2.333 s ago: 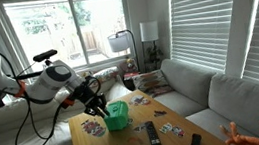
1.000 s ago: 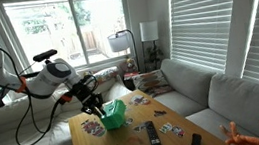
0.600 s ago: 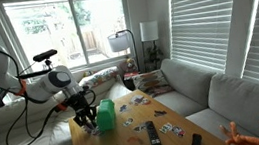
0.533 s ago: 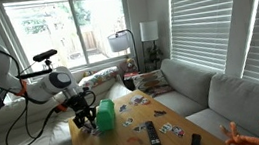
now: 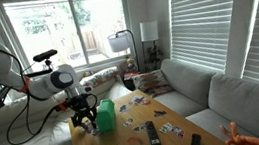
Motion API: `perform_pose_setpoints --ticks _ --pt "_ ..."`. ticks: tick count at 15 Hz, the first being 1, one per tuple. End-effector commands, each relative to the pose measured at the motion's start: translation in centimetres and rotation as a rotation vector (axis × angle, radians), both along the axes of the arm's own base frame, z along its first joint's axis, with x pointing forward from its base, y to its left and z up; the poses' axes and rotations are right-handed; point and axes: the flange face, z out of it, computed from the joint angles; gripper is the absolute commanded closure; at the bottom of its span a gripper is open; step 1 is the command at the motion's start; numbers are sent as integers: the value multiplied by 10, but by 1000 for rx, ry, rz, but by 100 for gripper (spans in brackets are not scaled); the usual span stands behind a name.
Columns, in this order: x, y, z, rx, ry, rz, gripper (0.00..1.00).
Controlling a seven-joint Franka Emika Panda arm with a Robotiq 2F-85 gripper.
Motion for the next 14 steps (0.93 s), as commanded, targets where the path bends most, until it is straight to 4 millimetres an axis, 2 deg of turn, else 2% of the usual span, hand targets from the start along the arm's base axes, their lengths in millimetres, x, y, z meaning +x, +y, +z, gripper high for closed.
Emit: perform_pose_setpoints --ticks 1,3,4,9,14 --pt "4 -2 14 91 -12 -28 15" --pt "6 -5 28 113 -48 -43 2" --pt "8 -7 35 121 -64 -48 0" --pt "10 -17 72 166 -129 -92 0" --pt "8 -39 123 257 -212 -189 0"
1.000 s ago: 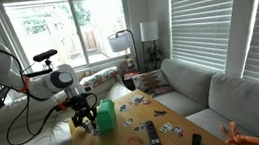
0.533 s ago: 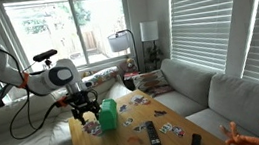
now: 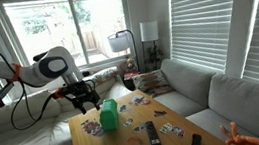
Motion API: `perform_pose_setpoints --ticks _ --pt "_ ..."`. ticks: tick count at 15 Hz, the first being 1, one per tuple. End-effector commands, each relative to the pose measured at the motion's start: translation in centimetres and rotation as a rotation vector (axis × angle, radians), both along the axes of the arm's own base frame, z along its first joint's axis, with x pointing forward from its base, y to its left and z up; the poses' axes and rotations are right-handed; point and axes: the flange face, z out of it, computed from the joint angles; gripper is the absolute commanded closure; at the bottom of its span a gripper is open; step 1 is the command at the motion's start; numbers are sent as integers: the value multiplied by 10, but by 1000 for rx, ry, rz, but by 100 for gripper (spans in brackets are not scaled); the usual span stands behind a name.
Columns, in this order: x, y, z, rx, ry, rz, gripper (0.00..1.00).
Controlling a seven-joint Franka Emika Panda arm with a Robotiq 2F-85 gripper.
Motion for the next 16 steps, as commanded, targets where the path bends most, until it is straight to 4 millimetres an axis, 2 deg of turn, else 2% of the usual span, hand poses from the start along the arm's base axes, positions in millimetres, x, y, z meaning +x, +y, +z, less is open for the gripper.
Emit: perform_pose_setpoints --ticks 1,7,11,12,13,16 --pt "-5 -23 44 76 -50 -66 0" --pt "-4 -73 103 212 -158 -228 0" --pt "-8 -101 134 335 -220 -321 0" --pt "-10 -105 140 357 -230 -333 0" --pt "-3 -97 127 299 -208 -308 0" --pt "-7 -105 138 330 -230 -328 0"
